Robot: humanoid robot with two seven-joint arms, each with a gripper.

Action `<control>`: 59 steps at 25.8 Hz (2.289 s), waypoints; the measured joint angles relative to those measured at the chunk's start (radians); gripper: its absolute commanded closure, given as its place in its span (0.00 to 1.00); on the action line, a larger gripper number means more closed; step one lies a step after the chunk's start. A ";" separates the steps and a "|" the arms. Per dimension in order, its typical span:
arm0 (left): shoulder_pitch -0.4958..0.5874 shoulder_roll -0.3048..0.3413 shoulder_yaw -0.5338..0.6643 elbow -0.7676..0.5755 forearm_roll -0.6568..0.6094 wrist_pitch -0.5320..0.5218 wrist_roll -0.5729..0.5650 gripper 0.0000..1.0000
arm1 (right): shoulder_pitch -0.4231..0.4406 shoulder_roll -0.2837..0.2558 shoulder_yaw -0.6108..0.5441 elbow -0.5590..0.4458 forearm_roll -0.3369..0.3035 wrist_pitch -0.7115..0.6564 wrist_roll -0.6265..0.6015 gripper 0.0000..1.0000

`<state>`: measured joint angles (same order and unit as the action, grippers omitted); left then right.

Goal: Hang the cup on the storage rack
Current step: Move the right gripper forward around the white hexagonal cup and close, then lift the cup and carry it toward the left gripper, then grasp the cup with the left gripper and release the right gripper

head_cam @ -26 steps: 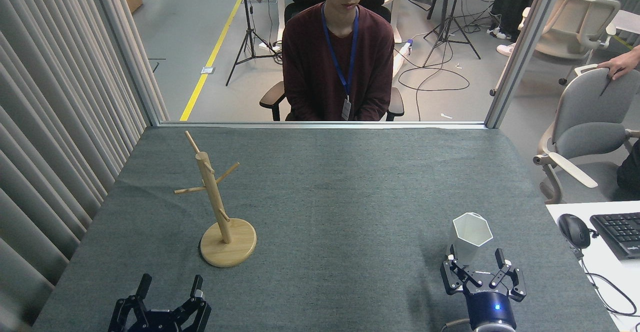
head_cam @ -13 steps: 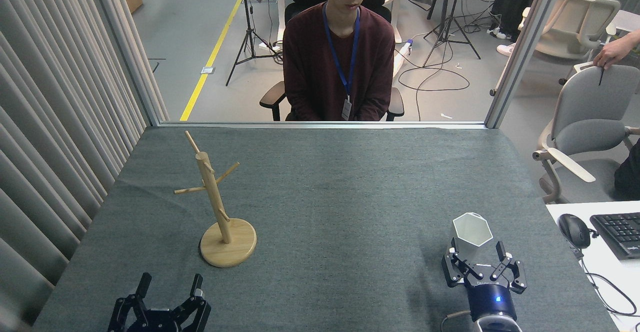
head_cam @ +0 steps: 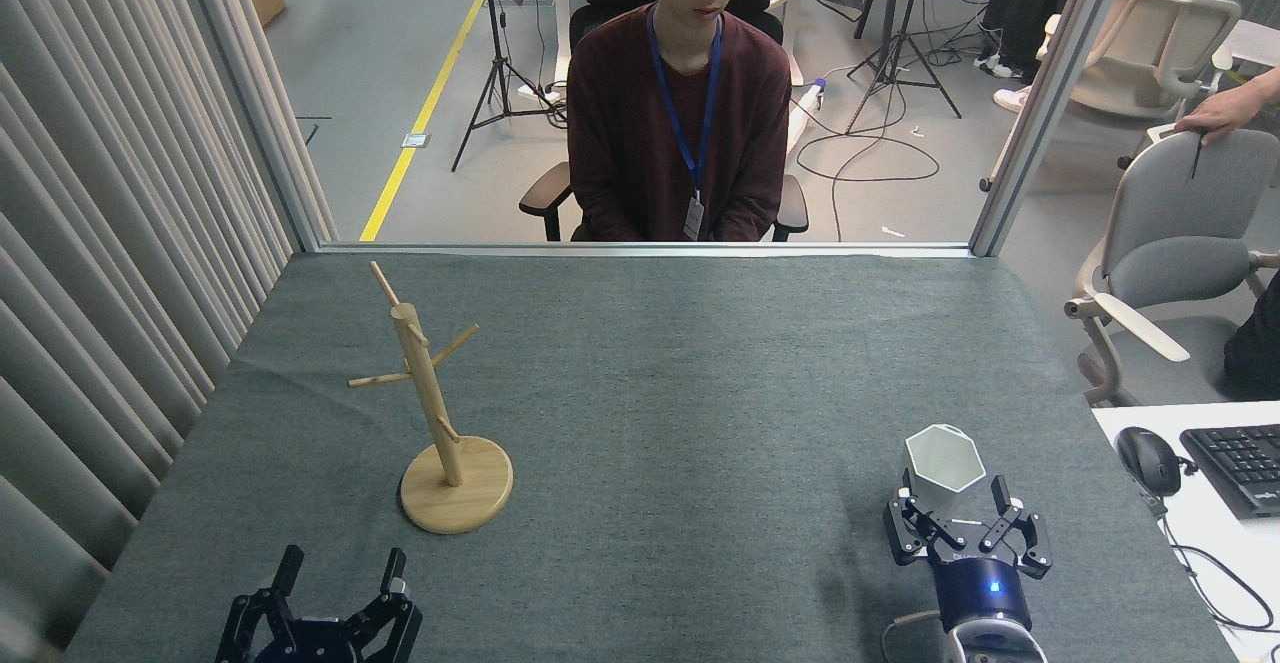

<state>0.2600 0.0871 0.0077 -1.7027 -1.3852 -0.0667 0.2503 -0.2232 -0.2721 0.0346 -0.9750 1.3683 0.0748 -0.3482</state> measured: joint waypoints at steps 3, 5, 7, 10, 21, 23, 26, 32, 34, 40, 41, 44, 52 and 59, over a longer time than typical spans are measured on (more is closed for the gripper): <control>0.001 0.000 0.000 -0.001 0.000 -0.001 0.000 0.01 | -0.014 0.000 0.000 0.007 -0.001 0.000 0.000 0.02; 0.002 0.000 0.000 -0.001 0.000 -0.001 0.000 0.01 | -0.021 0.000 0.000 0.020 -0.001 0.000 0.000 0.02; 0.003 0.000 0.000 -0.001 0.000 -0.001 0.000 0.01 | -0.027 0.000 0.000 0.030 -0.001 0.000 -0.001 0.02; 0.004 0.000 0.000 -0.001 0.000 -0.001 0.000 0.01 | -0.042 0.000 0.001 0.044 0.000 0.000 -0.002 0.02; 0.008 0.003 0.000 -0.005 0.000 -0.001 0.000 0.01 | -0.085 0.000 0.006 0.124 0.003 0.002 0.000 0.44; 0.008 0.004 0.000 -0.005 0.000 -0.001 0.000 0.01 | -0.083 0.001 0.006 0.125 0.003 0.002 0.000 0.44; 0.005 0.006 0.000 -0.005 -0.002 -0.001 -0.001 0.01 | -0.073 0.008 0.009 0.097 0.008 0.002 -0.014 0.44; -0.007 0.010 -0.024 -0.005 -0.044 -0.005 0.033 0.01 | 0.020 0.029 0.015 -0.151 0.011 -0.010 -0.048 0.46; -0.009 0.010 -0.062 0.000 -0.111 -0.025 0.038 0.01 | 0.049 0.058 0.033 -0.238 0.014 -0.026 -0.048 0.46; -0.022 -0.011 -0.194 0.046 -0.286 -0.040 0.039 0.01 | 0.130 0.151 0.181 -0.457 0.082 -0.038 -0.050 0.46; -0.029 -0.014 -0.210 0.052 -0.296 -0.040 0.039 0.01 | 0.147 0.168 0.208 -0.485 0.109 -0.039 -0.050 0.46; -0.054 -0.020 -0.256 0.071 -0.315 -0.037 0.038 0.01 | 0.206 0.224 0.289 -0.542 0.197 -0.039 -0.058 0.46; -0.105 -0.038 -0.324 0.109 -0.333 -0.009 0.032 0.01 | 0.316 0.326 0.421 -0.576 0.339 -0.029 -0.080 0.46; -0.110 -0.045 -0.331 0.106 -0.336 -0.008 0.032 0.01 | 0.337 0.338 0.469 -0.577 0.355 -0.006 -0.083 0.46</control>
<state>0.1502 0.0424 -0.3228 -1.5964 -1.7210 -0.0751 0.2823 0.1134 0.0657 0.5035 -1.5519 1.7233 0.0690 -0.4311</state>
